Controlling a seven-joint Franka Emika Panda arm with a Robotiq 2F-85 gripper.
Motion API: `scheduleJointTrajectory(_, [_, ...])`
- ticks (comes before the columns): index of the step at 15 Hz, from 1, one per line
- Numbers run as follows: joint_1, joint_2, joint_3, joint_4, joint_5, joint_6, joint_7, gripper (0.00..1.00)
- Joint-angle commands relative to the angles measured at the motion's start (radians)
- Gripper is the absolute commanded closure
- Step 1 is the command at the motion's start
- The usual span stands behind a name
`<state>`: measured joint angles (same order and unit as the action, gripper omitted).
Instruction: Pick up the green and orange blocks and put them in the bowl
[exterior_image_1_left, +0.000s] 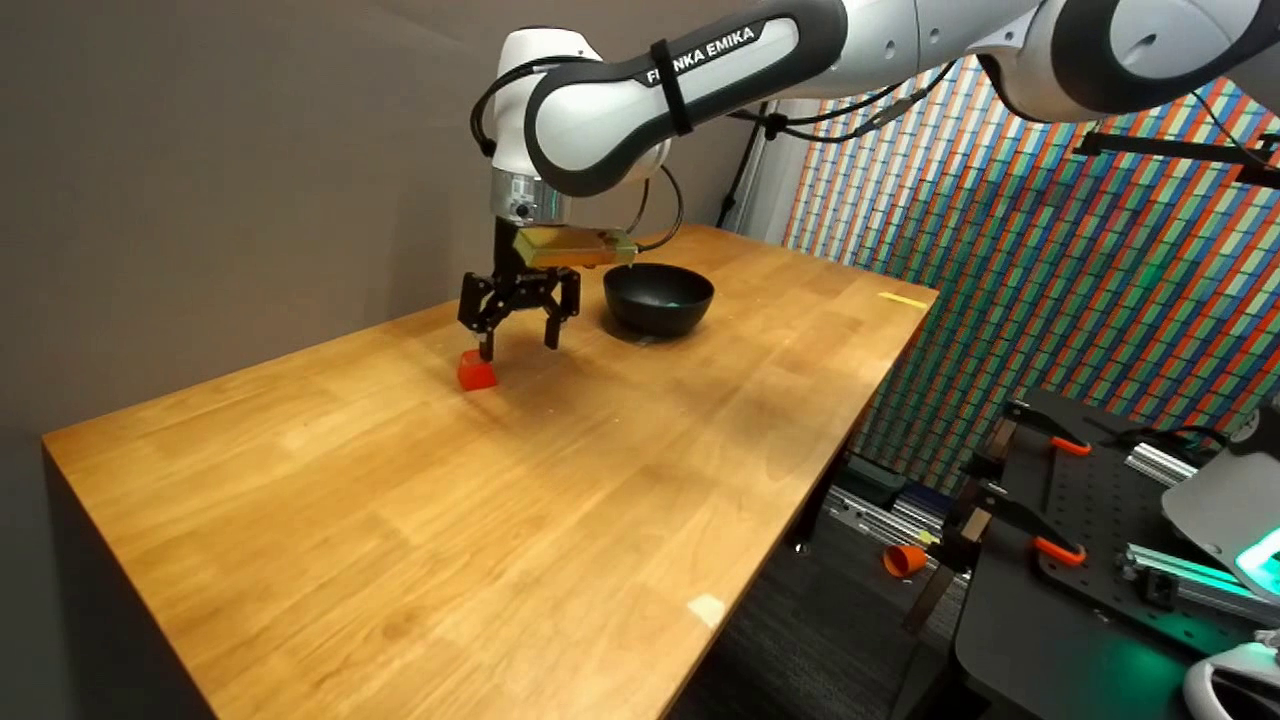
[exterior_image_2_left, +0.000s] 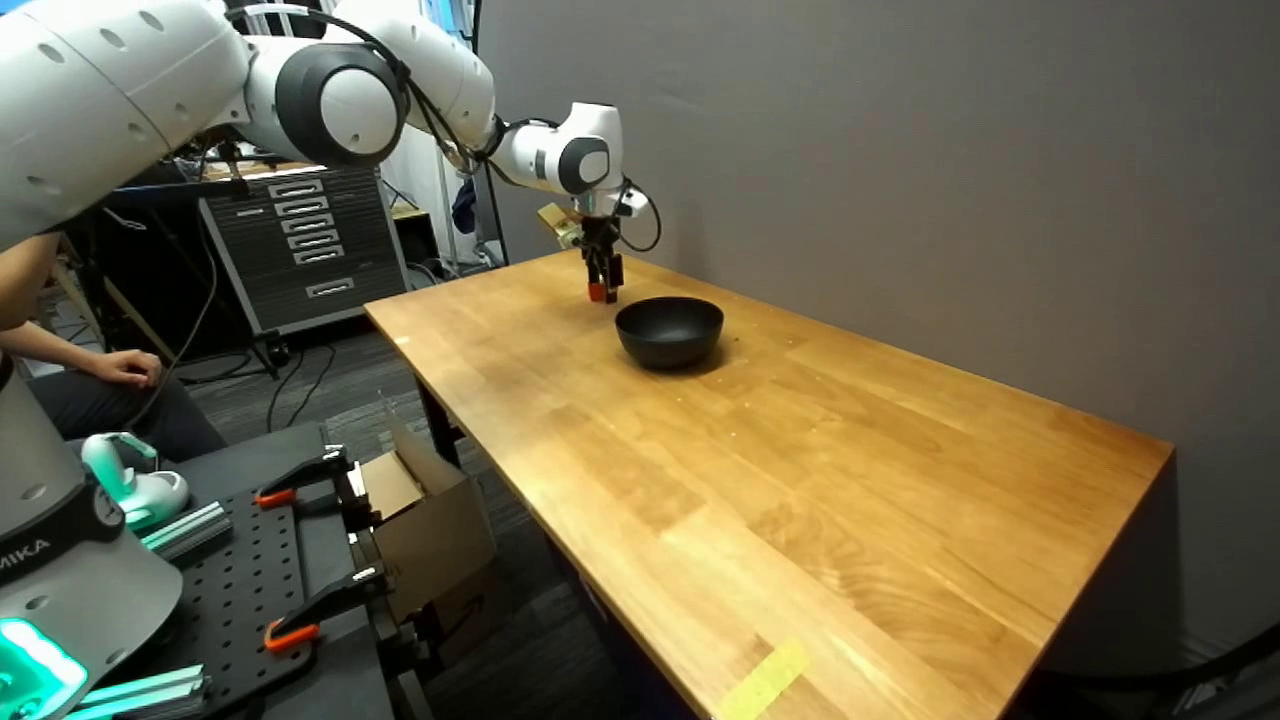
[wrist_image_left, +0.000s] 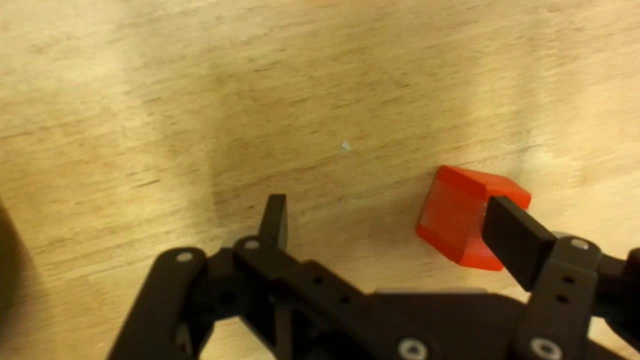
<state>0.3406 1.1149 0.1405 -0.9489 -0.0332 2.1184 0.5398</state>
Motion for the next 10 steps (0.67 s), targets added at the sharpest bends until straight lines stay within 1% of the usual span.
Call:
scheduleJointTrajectory(1, [0.005,0.074,0.037,0.174,0.020,-0.094,-0.031,0.00])
scheduleJointTrajectory(3, [0.009,0.084,0.058,0.215,0.022,-0.121,-0.037,0.00])
scheduleJointTrajectory(4, [0.025,0.080,0.028,0.218,0.065,-0.121,-0.055,0.00])
scheduleJointTrajectory(6, [0.030,0.093,0.030,0.247,0.091,-0.132,-0.056,0.00])
scheduleJointTrajectory(10, [0.070,0.141,-0.028,0.288,0.071,-0.104,-0.001,0.00])
